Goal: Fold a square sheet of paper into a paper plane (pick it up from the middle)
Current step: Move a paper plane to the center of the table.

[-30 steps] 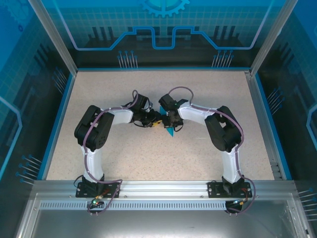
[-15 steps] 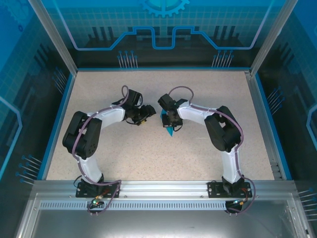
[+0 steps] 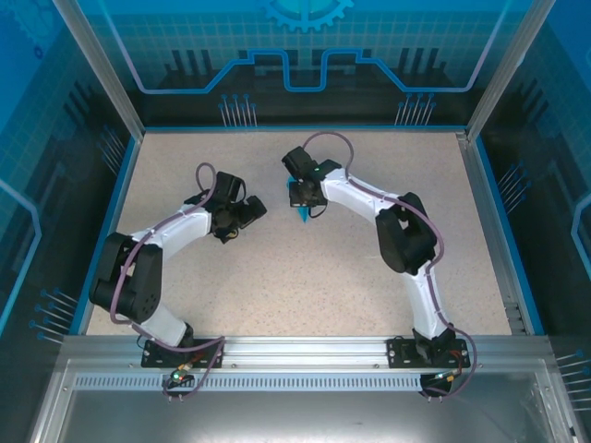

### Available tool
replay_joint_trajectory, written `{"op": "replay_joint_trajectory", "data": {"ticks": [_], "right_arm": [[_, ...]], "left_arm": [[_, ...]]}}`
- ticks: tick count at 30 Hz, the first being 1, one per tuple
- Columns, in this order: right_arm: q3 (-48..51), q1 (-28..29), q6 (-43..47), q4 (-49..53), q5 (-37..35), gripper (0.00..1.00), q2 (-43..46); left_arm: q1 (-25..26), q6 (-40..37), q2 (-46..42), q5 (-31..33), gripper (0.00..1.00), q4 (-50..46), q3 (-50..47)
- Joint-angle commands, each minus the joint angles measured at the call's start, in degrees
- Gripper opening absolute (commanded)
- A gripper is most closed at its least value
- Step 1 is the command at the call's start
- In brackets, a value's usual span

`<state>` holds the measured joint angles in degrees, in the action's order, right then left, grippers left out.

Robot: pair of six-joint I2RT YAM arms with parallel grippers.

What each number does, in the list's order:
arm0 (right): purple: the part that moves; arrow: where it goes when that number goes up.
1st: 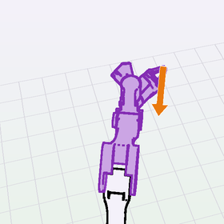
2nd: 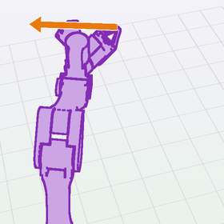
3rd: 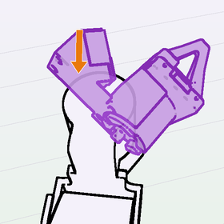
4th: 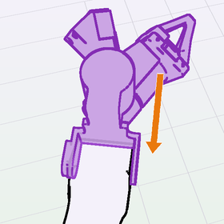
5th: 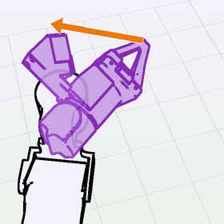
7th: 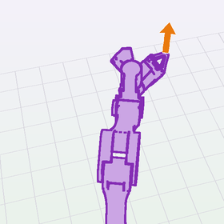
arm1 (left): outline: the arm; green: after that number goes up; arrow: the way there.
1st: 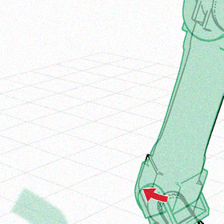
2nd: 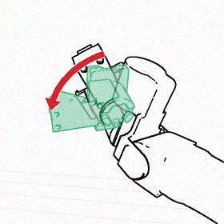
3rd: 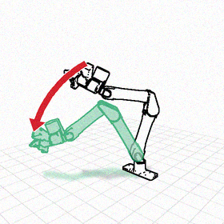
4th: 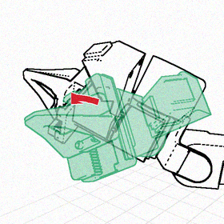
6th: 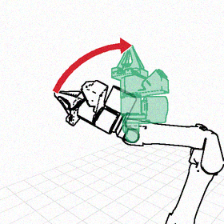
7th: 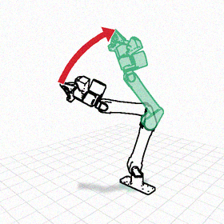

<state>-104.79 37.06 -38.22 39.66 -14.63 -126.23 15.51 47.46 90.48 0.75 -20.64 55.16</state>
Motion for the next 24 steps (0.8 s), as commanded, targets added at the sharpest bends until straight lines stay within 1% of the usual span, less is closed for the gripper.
{"op": "replay_joint_trajectory", "data": {"ticks": [1,7,12,14,18,24], "right_arm": [[-4.42,-0.58,-0.77,4.66,-0.41,0.07,-4.81],[-7.91,-0.68,-0.63,6.56,0.39,0.09,-9.09],[-10.88,-0.67,-1.41,9.23,0.55,0.13,-12.27],[-11.58,-0.67,-1.84,9.88,0.84,0.17,-13.41],[-12.24,-0.61,-2.12,10.57,0.75,0.25,-13.82],[-16.44,-0.67,-1.03,13.59,1.38,0.29,-11.74]], "left_arm": [[-1.08,-1.59,-2.08,2.24,0.99,-2.83,-1.18],[-1.36,-2.02,-2.81,1.58,0.98,-2.73,-1.71],[-1.36,-2.11,-2.76,1.17,0.99,-2.35,-1.73],[-1.36,-2.24,-2.73,0.92,0.98,-2.38,-1.63],[-1.4,-2.6,-2.93,0.91,0.99,-2.47,-1.47],[-1.53,-2.79,-2.96,0.78,0.98,-2.79,-1.06]]}}
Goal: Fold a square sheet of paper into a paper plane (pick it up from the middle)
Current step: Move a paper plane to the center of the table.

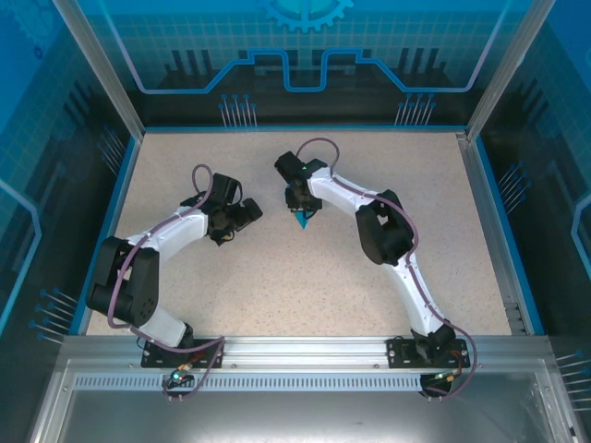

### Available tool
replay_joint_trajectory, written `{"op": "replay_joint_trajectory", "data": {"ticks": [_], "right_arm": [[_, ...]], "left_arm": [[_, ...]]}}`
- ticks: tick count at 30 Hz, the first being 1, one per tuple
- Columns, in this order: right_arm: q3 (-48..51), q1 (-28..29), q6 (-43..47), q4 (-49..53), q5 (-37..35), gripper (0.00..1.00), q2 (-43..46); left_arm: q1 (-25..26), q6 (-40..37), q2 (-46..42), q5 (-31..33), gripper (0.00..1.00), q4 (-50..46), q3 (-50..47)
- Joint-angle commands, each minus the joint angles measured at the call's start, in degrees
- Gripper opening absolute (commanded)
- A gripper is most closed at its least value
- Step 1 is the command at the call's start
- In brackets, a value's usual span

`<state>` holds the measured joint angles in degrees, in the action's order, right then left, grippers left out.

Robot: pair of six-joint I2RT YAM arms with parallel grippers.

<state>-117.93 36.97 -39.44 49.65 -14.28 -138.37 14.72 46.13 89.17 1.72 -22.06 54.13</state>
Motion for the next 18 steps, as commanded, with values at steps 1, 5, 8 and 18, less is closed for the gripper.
{"op": "replay_joint_trajectory", "data": {"ticks": [1,5,8,18], "right_arm": [[-4.11,-0.59,0.4,4.15,1.41,0.31,1.37],[-5.03,-0.57,0.92,5.56,2.2,0.44,7.49],[-4.27,-0.54,1.24,6.01,1.64,0.55,12.07],[19.72,-4.08,7.31,-4.93,-19.49,1.0,36.41]], "left_arm": [[-0.68,-1.48,-1.86,-0.1,0.99,-1.56,0.09],[-0.87,-1.81,-2.67,0.4,0.99,-2.82,0.95],[-1.18,-2.55,-3.73,1.32,0.99,-3.66,1.68],[-3.94,-12.21,-12.09,12.61,0.99,-3.17,1.26]]}}
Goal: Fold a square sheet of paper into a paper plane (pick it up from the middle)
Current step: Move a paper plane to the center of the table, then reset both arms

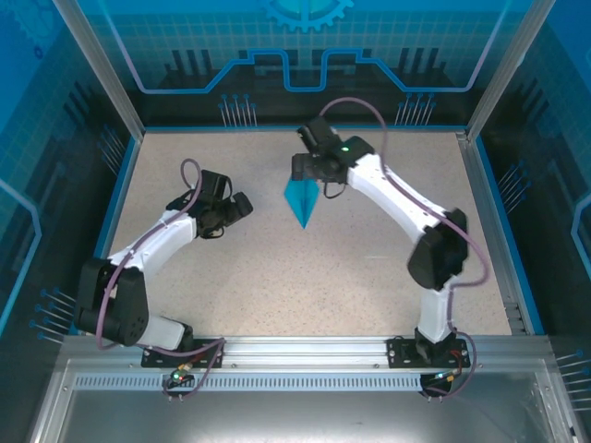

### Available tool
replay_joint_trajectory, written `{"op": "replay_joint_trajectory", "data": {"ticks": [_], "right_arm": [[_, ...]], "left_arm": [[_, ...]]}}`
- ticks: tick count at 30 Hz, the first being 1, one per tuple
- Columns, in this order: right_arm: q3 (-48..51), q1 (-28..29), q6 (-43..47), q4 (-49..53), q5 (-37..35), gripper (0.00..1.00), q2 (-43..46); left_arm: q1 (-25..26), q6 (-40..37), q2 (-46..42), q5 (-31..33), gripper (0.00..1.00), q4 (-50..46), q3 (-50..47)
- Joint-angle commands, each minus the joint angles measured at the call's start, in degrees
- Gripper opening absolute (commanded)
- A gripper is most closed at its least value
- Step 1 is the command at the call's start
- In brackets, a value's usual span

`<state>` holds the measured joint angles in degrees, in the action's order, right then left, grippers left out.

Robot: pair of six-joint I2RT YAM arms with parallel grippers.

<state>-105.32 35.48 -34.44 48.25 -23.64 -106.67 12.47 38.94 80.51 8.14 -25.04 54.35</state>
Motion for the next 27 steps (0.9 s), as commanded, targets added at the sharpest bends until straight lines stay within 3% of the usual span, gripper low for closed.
{"op": "replay_joint_trajectory", "data": {"ticks": [1,7,14,18,22,27], "right_arm": [[11.06,-3.93,2.82,-5.66,-11.56,0.99,7.98],[32.67,-14.95,1.69,-16.4,-15.42,0.99,22.55],[56.54,-23.63,9.82,-36.46,-18.3,0.99,31.93],[64.09,-27.83,15.54,-44.89,-12.99,0.99,32.76],[69.79,-29.77,20.01,-55.55,-9.74,1.0,32.16],[74.78,-31.12,25.15,-70.28,-3.42,0.99,29.67]], "left_arm": [[-2.28,-6.07,-4.58,7.86,0.98,0.46,0.49],[-4.62,-9.96,-8.36,21.2,0.98,8.42,-4.85],[-6.17,-20.67,-10.07,23.64,0.98,26.78,-15.14],[-7.67,-26.34,-8.59,20.54,0.99,33.92,-18.54],[-8.93,-33.48,-6.94,13.47,0.99,44.51,-22.91],[-12.22,-34.32,-4.42,4.62,0.98,54.88,-27.24]]}}
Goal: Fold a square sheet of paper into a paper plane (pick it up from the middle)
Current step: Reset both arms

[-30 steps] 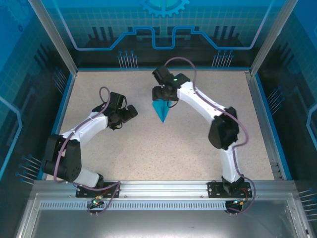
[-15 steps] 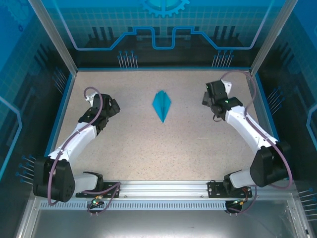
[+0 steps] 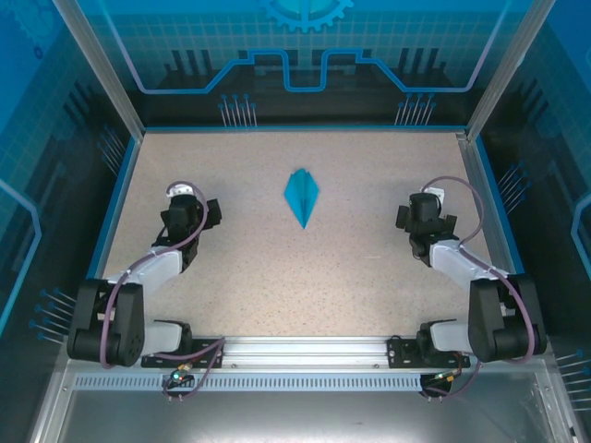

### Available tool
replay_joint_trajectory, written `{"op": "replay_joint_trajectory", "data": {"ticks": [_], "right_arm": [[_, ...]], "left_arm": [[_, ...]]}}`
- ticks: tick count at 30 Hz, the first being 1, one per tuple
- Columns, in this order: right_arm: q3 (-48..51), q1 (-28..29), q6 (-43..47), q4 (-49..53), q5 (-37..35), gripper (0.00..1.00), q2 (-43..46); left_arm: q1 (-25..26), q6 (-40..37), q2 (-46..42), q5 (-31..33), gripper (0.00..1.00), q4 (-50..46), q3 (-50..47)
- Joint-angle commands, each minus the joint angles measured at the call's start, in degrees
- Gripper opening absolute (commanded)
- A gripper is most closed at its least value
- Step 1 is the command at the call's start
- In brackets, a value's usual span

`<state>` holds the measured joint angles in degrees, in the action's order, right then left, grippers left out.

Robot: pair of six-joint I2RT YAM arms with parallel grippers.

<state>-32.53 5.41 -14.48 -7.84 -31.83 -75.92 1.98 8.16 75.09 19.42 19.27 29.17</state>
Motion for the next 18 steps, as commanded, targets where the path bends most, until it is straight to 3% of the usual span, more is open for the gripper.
{"op": "replay_joint_trajectory", "data": {"ticks": [1,8,18], "right_arm": [[3.1,-1.04,6.33,-17.41,6.5,0.99,-1.4],[6.9,-1.02,10.64,-28.57,15.6,0.99,-4.4],[9.47,-1.05,12.74,-37.91,20.21,0.99,-9.82]], "left_arm": [[-1.97,-3.91,1.3,-8.45,0.98,12.81,-3.01],[-3.82,-4.8,4.9,-15.48,0.98,21.29,-5.94],[-3.91,-5.01,11.33,-16.52,0.98,30.39,-8.05]]}}
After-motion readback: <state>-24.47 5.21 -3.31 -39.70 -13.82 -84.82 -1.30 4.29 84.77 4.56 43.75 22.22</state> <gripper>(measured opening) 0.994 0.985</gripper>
